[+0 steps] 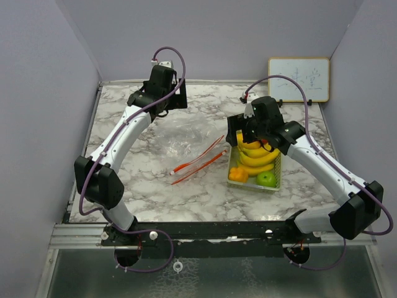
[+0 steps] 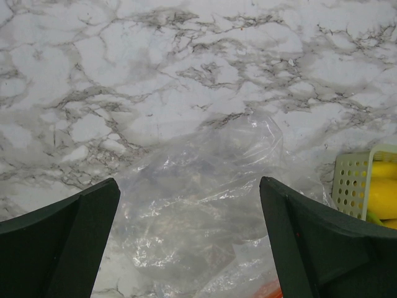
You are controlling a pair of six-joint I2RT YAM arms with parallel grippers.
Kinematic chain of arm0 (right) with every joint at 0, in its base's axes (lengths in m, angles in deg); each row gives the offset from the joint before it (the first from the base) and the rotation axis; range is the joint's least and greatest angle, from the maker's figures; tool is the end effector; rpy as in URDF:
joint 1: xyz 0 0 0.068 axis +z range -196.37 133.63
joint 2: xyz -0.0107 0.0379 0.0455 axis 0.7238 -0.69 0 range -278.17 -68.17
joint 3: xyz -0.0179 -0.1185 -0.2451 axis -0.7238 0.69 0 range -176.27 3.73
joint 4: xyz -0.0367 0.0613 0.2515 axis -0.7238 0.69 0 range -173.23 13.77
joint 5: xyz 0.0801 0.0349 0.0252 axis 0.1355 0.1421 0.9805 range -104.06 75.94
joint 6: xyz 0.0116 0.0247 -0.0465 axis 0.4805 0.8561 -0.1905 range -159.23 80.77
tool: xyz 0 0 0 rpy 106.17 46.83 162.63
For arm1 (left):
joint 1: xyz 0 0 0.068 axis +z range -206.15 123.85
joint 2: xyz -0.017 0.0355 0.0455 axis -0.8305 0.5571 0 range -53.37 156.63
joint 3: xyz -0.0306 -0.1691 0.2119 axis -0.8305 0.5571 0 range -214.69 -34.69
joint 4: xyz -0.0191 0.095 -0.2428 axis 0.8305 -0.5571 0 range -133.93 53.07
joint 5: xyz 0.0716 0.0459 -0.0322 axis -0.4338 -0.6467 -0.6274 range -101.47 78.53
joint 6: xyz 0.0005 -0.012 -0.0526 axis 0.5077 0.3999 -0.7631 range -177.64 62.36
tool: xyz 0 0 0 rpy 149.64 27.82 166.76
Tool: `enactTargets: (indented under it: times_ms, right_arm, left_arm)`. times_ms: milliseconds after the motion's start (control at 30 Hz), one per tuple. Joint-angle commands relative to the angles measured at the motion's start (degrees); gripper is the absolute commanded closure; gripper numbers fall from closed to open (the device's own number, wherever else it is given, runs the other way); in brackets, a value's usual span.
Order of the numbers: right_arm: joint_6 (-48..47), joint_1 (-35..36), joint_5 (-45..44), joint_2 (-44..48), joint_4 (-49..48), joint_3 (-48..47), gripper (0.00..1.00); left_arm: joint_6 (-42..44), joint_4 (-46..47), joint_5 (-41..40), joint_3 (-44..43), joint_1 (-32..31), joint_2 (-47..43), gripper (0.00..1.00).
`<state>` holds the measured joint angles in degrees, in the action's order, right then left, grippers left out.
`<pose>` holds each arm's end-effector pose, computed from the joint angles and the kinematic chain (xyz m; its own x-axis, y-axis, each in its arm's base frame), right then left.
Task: Place the food in the zip-top bag and seal the zipper
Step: Pick up the zipper food storage bag at the center of the board.
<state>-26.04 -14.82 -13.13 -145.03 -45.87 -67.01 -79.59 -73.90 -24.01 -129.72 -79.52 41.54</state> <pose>0.2464 0.1520 0.3288 -0.6925 -0.1574 -0.7040 -0.3852 0.9058 0.1764 0.3468 -0.1415 0.3718 -0.5958 -0.1400 -0.7908 0.0056 0.9839 -0.1784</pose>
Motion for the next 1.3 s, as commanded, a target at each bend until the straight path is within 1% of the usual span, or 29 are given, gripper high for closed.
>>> enactTargets:
  times_ms: [0,133,167,233,300,367,467,567,667,700,800,933,1100,1267]
  right_arm:
    - [-0.4,0.3,-2.0,0.4,0.6,-1.1,0.01]
    - [0.2,0.3,-2.1,0.3,0.2,-0.9,0.01]
    - [0.3,0.3,-2.3,0.3,0.2,-0.8,0.01]
    - [0.5,0.3,-3.2,0.4,0.3,-0.9,0.01]
    - [1.2,0.2,-5.4,0.9,0.5,-0.8,0.01]
    - [2.2,-0.1,-8.5,1.8,0.2,-0.6,0.01]
    - [2.6,-1.3,-8.7,2.7,-0.6,-0.5,0.01]
    - [2.6,-2.4,-7.6,2.5,-0.4,-0.8,0.01]
    - [2.7,-3.5,-7.6,1.8,0.3,-1.1,0.01]
    - [2.8,-4.0,-7.5,1.7,0.6,-1.1,0.01]
    - [3.0,-6.0,-6.9,1.7,1.0,-0.5,0.01]
    - [3.0,-7.6,-5.4,1.8,0.7,0.9,0.01]
    - [2.8,-8.6,-4.2,0.9,0.6,1.5,0.01]
    - [2.2,-9.3,-3.4,-0.3,0.7,0.6,0.01]
  left_arm:
    - [5.3,9.9,1.6,4.4,-0.3,-5.7,0.01]
    - [11.0,22.8,11.2,14.8,-0.3,-12.6,0.01]
    - [12.0,24.3,12.9,16.1,-0.3,-13.7,0.01]
    - [13.6,24.3,13.9,17.2,-0.3,-13.7,0.03]
    - [16.0,23.7,13.7,19.9,-0.6,-12.9,0.09]
    - [18.9,24.3,9.9,23.4,-2.4,-12.2,0.13]
    - [22.0,28.3,4.9,30.2,-5.3,-12.1,0.17]
    - [23.0,32.4,3.5,34.7,-6.5,-11.8,0.22]
    - [25.4,32.9,2.9,35.9,-9.0,-11.5,0.31]
    - [25.8,32.6,2.7,36.1,-10.3,-12.0,0.32]
    - [26.3,32.7,2.4,36.8,-14.6,-15.0,0.32]
    - [25.6,32.0,1.3,37.1,-18.4,-17.6,0.32]
    - [25.1,33.0,1.0,38.8,-22.2,-15.8,0.32]
    - [25.3,37.0,-0.7,39.9,-22.7,-12.4,0.32]
